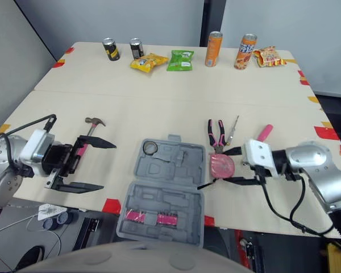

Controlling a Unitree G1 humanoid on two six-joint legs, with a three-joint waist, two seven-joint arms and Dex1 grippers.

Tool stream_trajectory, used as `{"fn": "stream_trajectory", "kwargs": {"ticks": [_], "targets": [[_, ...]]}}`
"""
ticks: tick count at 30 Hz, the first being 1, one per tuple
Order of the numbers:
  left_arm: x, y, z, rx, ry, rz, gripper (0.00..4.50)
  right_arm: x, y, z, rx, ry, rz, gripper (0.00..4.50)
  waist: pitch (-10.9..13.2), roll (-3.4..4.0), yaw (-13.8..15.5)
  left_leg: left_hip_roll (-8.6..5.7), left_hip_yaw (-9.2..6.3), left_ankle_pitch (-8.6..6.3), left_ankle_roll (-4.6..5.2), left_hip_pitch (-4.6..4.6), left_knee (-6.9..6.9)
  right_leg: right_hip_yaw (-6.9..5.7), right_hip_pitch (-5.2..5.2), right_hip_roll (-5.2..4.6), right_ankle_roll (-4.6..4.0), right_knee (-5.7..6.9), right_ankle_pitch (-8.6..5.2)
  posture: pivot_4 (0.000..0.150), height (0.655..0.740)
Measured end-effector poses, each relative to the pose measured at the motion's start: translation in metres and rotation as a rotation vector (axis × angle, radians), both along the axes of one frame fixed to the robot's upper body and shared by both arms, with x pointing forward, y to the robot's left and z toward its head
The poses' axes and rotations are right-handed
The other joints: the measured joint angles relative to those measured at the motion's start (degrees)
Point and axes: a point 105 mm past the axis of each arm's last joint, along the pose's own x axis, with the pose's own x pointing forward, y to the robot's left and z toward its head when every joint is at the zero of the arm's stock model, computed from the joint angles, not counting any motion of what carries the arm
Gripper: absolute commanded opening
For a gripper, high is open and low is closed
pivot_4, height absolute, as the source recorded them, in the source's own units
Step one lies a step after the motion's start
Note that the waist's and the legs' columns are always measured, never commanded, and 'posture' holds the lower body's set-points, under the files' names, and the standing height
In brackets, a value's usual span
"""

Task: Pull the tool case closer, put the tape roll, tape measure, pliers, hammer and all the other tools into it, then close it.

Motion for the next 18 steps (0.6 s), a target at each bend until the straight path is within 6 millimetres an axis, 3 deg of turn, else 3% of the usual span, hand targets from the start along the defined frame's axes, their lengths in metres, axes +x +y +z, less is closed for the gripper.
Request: {"fn": "stream_trajectory", "kwargs": {"ticks": [10, 15, 18], "targets": [[0.008, 0.009, 0.001, -0.004, 0.003, 0.11, 4.5, 0.019, 0.034, 0.008, -0.206, 0.003, -0.085, 2.94, 0.0, 0.01, 0.1, 0.0, 0.02, 0.02, -0.11, 0.08, -0.02, 0.05, -0.02, 0.02, 0.05, -0.01, 0.03, 0.15, 0.74], [0.01, 0.011, 0.001, -0.002, 0.002, 0.133, 4.5, 0.024, 0.057, 0.013, -0.219, -0.005, -0.062, 2.94, 0.0, 0.01, 0.1, 0.01, 0.07, 0.03, -0.15, 0.09, -0.02, 0.11, -0.08, 0.01, 0.05, 0.06, 0.03, 0.15, 0.74], [0.01, 0.011, 0.0, -0.001, 0.009, 0.135, 4.5, 0.025, 0.059, 0.009, -0.261, 0.002, -0.062, 2.94, 0.0, 0.01, 0.2, 0.01, 0.08, 0.03, -0.18, 0.07, -0.01, 0.13, -0.1, 0.02, 0.05, 0.06, 0.03, 0.15, 0.74]]}}
